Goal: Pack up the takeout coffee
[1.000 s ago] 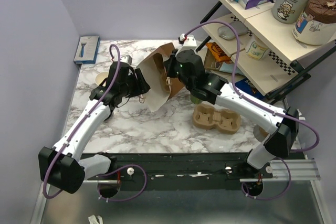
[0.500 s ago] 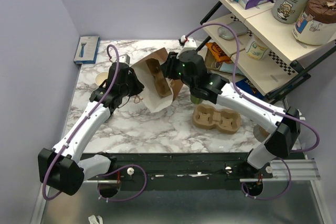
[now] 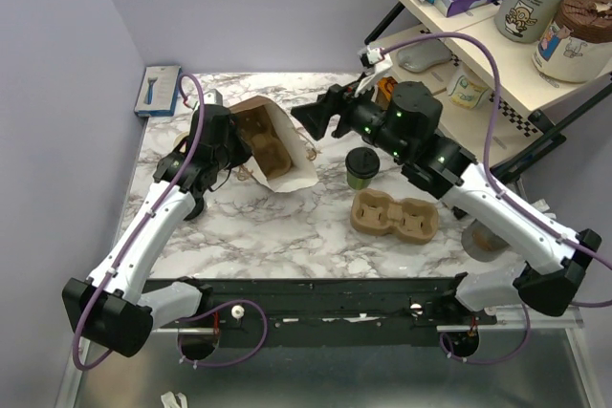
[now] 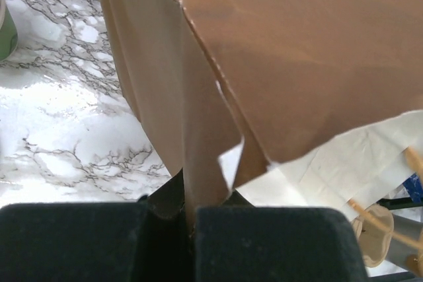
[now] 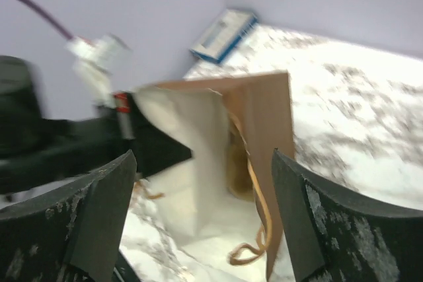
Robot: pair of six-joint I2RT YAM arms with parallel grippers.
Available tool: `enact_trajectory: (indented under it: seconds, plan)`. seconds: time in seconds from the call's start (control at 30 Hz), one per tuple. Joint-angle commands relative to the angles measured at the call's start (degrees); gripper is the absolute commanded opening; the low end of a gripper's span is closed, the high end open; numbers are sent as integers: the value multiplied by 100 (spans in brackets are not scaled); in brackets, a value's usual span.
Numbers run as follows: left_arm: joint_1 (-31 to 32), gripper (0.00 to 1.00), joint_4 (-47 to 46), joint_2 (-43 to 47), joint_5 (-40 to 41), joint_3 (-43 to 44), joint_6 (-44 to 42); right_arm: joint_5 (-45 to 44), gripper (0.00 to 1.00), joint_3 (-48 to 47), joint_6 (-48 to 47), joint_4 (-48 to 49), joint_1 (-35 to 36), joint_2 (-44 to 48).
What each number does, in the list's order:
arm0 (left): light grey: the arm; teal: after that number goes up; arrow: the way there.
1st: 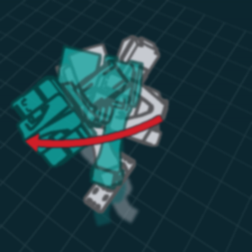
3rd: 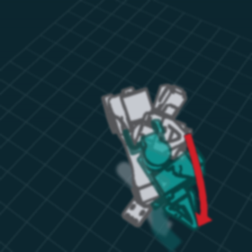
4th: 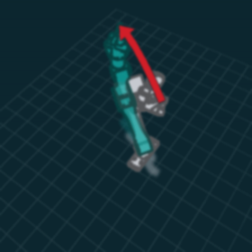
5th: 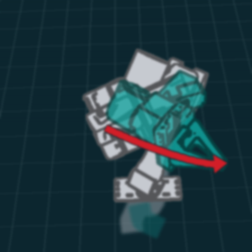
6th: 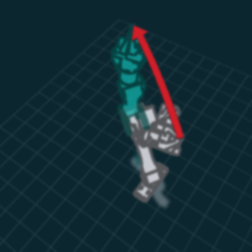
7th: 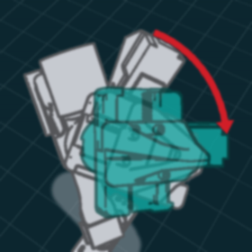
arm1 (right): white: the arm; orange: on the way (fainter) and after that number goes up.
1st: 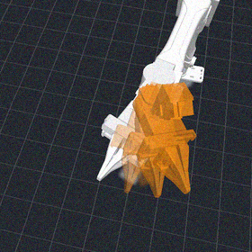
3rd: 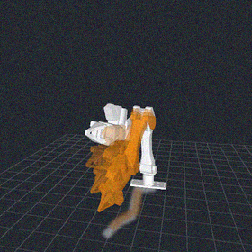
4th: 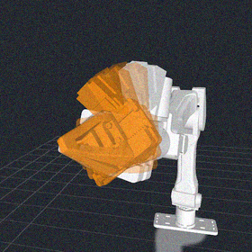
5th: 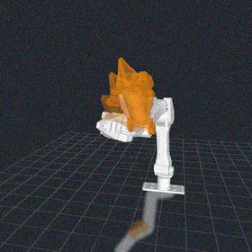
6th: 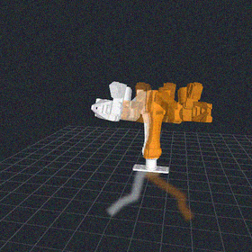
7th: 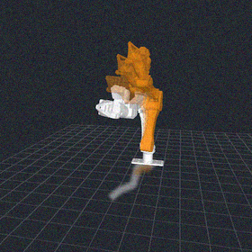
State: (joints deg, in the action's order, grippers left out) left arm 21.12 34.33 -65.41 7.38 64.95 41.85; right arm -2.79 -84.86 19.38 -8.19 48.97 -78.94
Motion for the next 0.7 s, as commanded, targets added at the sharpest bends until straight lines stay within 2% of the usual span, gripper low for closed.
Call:
enact_trajectory:
  seconds: [0.0,0.13,0.2,0.3,0.43,0.67]
  plan:
    - [41,0,136,-104,63,106,131,1437,78,66,180,581,130,11]
    - [41,0,65,-42,-34,-17,148,1001,61,-171,364,275,420,-552]
    - [50,0,135,-7,-26,-17,183,519,58,-145,549,256,429,-710]
    - [50,0,153,10,-87,-35,201,367,55,-206,463,308,482,-1053]
    - [58,0,162,19,-210,-17,219,-72,38,-408,383,142,613,-1580]
    - [58,0,223,37,-403,18,219,-1127,27,-287,-171,255,930,-2117]
